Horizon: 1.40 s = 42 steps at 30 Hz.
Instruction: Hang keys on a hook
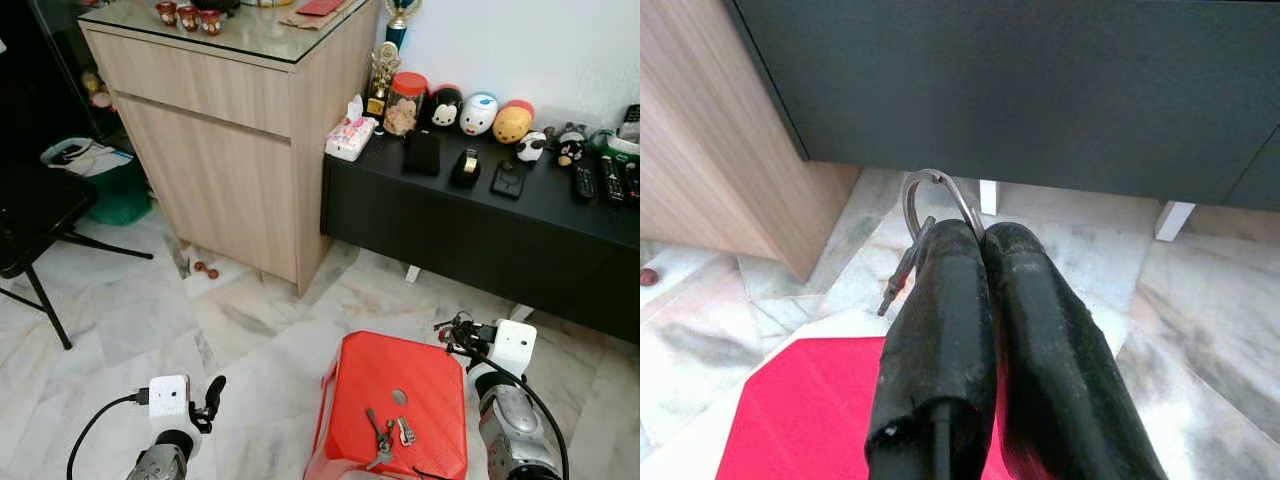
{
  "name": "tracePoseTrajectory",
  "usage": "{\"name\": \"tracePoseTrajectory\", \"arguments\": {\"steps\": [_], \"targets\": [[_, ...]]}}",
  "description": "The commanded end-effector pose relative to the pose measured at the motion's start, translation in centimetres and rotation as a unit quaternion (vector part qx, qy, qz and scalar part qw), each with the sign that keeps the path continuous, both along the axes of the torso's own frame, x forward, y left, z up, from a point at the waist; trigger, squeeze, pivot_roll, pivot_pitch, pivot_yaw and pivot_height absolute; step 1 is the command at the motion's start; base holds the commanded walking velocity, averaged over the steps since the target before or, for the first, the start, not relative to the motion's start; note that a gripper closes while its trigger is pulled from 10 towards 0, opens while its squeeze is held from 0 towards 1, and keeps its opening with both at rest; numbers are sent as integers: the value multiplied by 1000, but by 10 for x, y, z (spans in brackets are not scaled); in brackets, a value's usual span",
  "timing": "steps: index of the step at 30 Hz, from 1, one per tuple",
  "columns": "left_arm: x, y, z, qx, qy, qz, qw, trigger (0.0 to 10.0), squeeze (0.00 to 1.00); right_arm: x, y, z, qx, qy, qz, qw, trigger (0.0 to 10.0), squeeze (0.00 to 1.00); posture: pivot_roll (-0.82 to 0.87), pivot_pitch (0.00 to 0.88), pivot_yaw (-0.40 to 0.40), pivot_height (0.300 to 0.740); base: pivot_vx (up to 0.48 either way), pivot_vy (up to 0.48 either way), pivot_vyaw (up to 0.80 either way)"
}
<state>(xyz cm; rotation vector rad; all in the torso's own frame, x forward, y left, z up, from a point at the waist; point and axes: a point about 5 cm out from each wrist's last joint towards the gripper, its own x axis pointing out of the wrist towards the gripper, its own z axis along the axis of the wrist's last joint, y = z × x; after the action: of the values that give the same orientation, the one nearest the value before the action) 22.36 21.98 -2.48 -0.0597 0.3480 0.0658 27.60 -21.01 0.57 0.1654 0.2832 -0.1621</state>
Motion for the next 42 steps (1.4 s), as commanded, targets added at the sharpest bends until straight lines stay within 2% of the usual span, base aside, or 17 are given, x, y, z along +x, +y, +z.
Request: {"name": "tracePoseTrajectory", "arguments": {"steps": [1,31,42], "targets": [[-3,-1,-3,-5,5,2,1000,10000,0,2,-1,1,6,-3,-7,1000,10000,0,-26,66,-65,740,-270,0,0],[-1,-3,-1,-9,-1,2,1000,10000,0,6,0,4,5,-6,-13,1000,10000,0,-27,75,-68,740,-335,0,0],[-1,-3,-1,-9,-2,2,1000,10000,0,7,-1,6,7,-8,-20,1000,10000,0,-27,72,-69,740,0,0,0]]}}
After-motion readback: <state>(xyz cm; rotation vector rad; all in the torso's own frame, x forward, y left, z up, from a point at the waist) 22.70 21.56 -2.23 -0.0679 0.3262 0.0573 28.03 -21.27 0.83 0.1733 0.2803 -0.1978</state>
